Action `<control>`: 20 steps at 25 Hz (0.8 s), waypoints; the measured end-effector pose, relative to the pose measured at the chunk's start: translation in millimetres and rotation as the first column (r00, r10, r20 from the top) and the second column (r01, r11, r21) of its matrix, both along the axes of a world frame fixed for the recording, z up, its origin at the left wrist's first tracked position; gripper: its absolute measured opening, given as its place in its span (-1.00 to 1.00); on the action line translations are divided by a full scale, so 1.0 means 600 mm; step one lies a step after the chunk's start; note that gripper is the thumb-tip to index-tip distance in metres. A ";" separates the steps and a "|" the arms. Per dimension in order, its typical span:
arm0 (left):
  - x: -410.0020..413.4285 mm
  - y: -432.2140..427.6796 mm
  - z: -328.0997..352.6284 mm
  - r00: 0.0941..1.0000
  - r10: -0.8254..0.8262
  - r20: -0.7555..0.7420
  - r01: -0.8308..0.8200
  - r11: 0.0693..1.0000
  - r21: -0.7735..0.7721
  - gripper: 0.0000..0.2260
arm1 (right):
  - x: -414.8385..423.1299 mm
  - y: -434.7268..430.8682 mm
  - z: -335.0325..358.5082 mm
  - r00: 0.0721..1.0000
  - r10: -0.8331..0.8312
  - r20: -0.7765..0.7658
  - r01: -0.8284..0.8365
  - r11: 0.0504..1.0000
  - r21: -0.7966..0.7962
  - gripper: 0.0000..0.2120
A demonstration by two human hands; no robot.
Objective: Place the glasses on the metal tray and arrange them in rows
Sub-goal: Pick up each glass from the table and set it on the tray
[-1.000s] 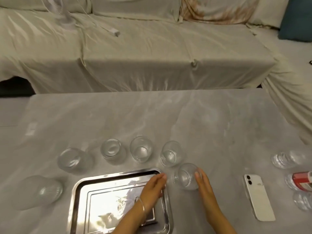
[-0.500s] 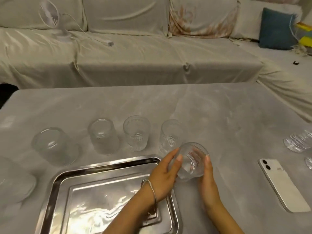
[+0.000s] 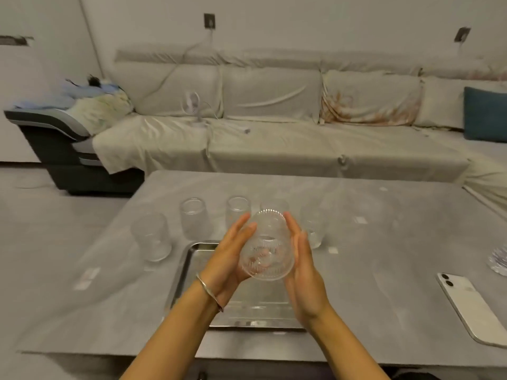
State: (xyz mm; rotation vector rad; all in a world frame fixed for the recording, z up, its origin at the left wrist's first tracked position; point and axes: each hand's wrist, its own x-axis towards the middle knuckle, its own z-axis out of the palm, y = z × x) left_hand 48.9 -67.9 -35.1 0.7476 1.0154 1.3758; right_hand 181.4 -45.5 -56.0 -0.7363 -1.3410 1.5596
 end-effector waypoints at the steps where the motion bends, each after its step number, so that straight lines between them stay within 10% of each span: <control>1: -0.013 -0.013 0.003 0.999 0.042 -0.009 -0.042 0.999 0.028 -0.46 | -0.011 -0.006 0.009 0.998 0.063 -0.004 -0.064 0.997 -0.033 -0.29; 11: -0.121 -0.085 -0.004 0.890 0.307 -0.336 -0.189 0.921 0.341 -0.43 | -0.111 -0.013 0.020 0.939 0.322 0.121 -0.318 0.947 -0.052 -0.63; 20: -0.189 -0.025 -0.056 0.879 0.195 -0.434 -0.068 0.954 0.291 -0.56 | -0.166 0.044 -0.041 0.966 0.238 0.101 -0.223 0.964 -0.147 -0.39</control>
